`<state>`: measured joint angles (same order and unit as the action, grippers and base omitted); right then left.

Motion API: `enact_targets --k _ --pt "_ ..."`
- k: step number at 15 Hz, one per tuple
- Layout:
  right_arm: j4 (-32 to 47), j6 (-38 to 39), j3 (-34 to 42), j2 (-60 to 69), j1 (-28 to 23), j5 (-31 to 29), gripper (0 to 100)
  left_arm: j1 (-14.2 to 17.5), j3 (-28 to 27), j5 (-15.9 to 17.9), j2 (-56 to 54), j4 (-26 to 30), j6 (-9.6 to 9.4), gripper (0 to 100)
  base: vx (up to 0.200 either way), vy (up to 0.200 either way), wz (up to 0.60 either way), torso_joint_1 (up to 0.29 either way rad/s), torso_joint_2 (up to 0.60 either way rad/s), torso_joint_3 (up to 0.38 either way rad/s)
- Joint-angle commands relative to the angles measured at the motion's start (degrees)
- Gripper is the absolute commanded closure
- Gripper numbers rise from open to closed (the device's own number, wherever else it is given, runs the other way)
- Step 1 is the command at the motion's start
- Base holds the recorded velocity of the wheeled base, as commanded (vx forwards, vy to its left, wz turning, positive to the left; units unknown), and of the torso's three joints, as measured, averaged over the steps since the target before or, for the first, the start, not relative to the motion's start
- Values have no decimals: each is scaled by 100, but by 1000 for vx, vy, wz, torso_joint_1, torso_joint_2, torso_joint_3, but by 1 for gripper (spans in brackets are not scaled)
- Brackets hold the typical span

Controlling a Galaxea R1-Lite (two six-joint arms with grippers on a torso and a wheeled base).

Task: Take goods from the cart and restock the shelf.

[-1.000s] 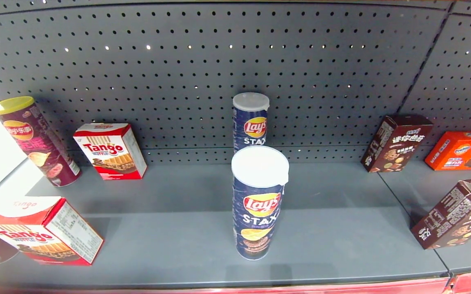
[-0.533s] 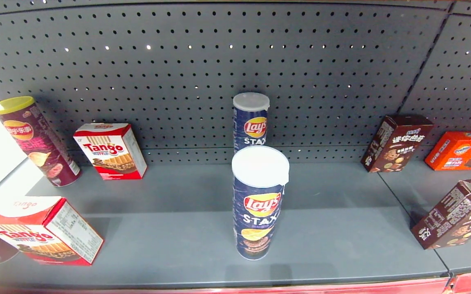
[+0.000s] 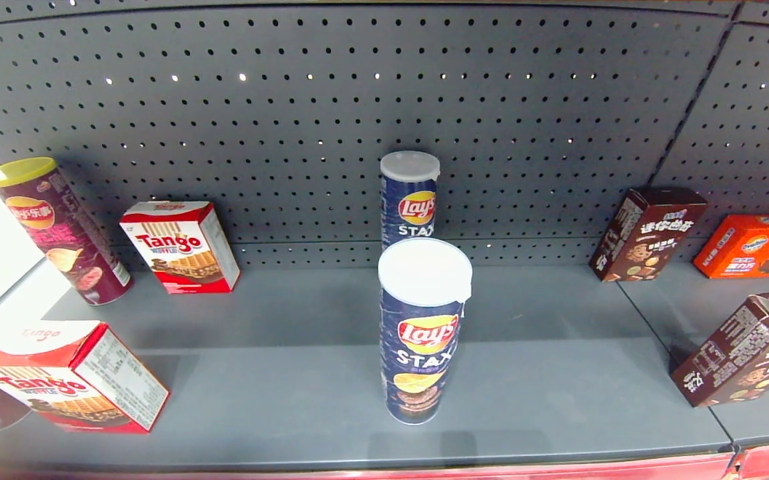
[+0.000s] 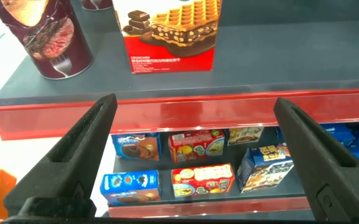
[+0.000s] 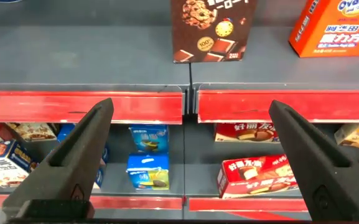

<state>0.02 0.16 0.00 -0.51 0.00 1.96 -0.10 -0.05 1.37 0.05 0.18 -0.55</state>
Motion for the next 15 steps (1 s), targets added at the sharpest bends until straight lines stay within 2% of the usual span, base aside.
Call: enact_targets --k 1,15 --pt "6 2 -9 -2 0 -20 0 1 -4 -5 4 -1 2 0 0 0 0 0 0 0" --pt "6 -16 0 -2 0 -38 0 1 -4 -31 13 -1 28 0 0 0 0 0 0 0"
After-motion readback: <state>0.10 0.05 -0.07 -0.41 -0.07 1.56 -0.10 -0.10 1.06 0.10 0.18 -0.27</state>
